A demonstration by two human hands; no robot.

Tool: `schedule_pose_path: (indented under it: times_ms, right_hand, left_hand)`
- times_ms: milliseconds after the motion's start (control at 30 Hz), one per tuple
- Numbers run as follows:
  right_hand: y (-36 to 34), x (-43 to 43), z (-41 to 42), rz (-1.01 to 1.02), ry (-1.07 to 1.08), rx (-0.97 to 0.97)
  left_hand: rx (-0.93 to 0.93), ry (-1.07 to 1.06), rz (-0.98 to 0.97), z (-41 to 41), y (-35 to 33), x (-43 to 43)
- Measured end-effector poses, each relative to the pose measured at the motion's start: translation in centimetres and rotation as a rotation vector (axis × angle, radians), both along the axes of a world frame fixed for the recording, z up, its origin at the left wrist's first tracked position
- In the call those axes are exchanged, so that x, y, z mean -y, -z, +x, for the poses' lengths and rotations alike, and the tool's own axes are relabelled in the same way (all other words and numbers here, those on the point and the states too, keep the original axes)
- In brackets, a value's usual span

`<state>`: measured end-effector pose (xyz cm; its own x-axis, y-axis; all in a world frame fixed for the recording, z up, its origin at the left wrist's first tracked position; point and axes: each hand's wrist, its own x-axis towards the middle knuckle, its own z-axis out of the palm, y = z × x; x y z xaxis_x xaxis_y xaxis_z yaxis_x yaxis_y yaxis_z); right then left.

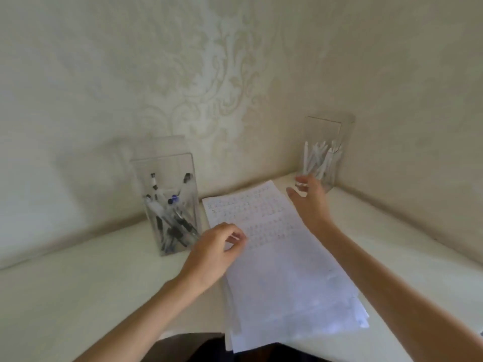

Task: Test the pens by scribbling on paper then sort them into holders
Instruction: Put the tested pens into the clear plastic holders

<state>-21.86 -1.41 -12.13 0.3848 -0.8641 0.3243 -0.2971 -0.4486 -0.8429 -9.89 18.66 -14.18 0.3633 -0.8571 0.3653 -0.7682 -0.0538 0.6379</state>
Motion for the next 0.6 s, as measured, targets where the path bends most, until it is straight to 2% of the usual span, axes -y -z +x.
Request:
schedule_pose_path:
  times_ms: [133, 200, 267, 367, 433, 500, 600]
  right_hand:
    - [-0.9, -5.9, 3.4, 0.107, -0.43, -0.141]
    - [-1.4, -8.6, 5.2, 0.158, -0.53, -0.133]
    - [-1.7, -10.4, 7.0, 0.256, -0.595, -0.083]
    - [-1.8, -12.4, 9.0, 0.342, -0.697, -0.019]
    - [-1.3, -13.4, 9.9, 0.271, -0.718, 0.0]
    - [-0.9, -13.9, 10.2, 0.205, -0.683, 0.04]
    - [-1.1, -13.5, 9.4, 0.137, -0.58, 0.136]
  left_hand:
    - [0.062, -0.412, -0.009, 3.5, -0.6, -5.8]
    - [0.103, -0.597, 0.055, 5.4, -0.4, -7.3]
    - [0.073, -0.687, 0.067, 7.0, 0.0, -7.7]
    - [-0.019, -0.641, -0.002, 8.7, 0.8, -7.3]
    - [-0.069, -0.474, -0.106, 9.0, 0.9, -6.9]
    - [-0.043, -0.368, -0.168, 9.2, 0.7, -6.6]
    - [0.004, -0.352, -0.199, 8.9, -0.9, -5.1]
